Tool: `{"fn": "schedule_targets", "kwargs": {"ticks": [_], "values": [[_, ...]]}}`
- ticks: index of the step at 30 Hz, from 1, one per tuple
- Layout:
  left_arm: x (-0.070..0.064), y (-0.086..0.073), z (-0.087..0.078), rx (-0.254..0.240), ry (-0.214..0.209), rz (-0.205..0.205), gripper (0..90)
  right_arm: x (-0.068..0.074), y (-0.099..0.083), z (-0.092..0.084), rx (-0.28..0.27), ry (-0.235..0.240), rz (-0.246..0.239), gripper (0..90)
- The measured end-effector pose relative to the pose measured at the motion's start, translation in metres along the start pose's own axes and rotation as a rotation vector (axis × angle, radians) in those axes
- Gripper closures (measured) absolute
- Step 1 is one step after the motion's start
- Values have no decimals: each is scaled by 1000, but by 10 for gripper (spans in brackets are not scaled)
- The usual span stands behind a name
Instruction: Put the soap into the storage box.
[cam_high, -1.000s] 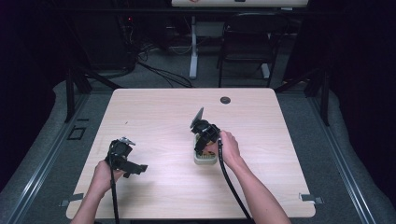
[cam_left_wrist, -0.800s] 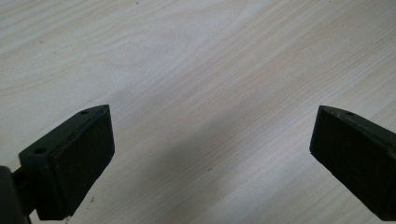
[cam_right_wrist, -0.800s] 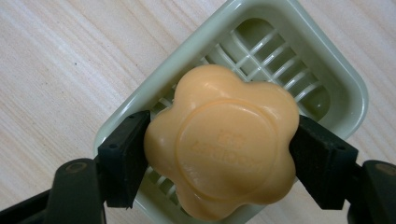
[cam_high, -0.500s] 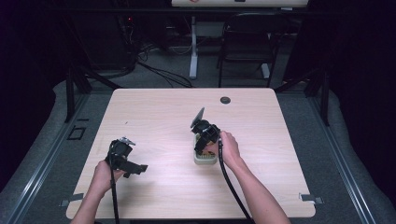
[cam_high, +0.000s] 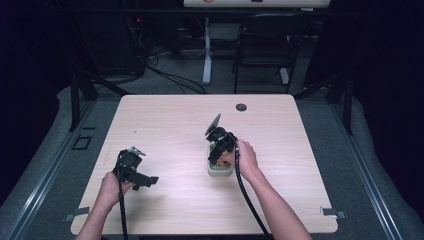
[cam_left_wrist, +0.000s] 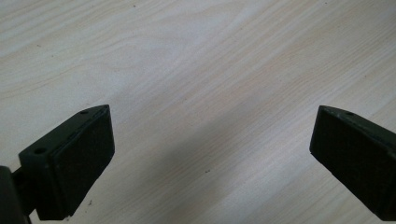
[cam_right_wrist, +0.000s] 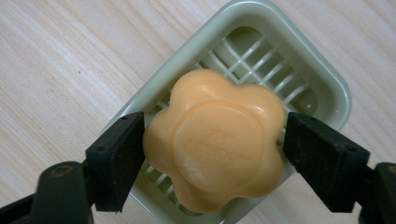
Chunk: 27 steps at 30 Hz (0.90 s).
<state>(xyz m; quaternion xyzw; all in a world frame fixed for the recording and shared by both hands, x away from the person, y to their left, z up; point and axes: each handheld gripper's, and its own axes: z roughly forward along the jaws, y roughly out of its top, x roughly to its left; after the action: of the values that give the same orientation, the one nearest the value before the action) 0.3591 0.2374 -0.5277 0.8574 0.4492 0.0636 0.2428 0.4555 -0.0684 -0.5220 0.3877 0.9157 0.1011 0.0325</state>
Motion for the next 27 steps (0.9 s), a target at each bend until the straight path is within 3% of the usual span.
{"fn": "schedule_targets", "kwargs": {"ticks": [5, 7, 15, 27], "values": [[0, 0, 0, -1, 0, 0, 0, -1, -1, -6, -1, 3, -1, 153], [0, 0, 0, -4, 2, 0, 0, -1, -3, -8, -30, 9, 5, 141], [1, -2, -1, -7, 6, -6, 0, -2, -10, -26, -58, 28, -10, 47], [0, -1, -1, -2, 6, -1, 0, -4, -22, -41, -84, 41, -16, 12]]}}
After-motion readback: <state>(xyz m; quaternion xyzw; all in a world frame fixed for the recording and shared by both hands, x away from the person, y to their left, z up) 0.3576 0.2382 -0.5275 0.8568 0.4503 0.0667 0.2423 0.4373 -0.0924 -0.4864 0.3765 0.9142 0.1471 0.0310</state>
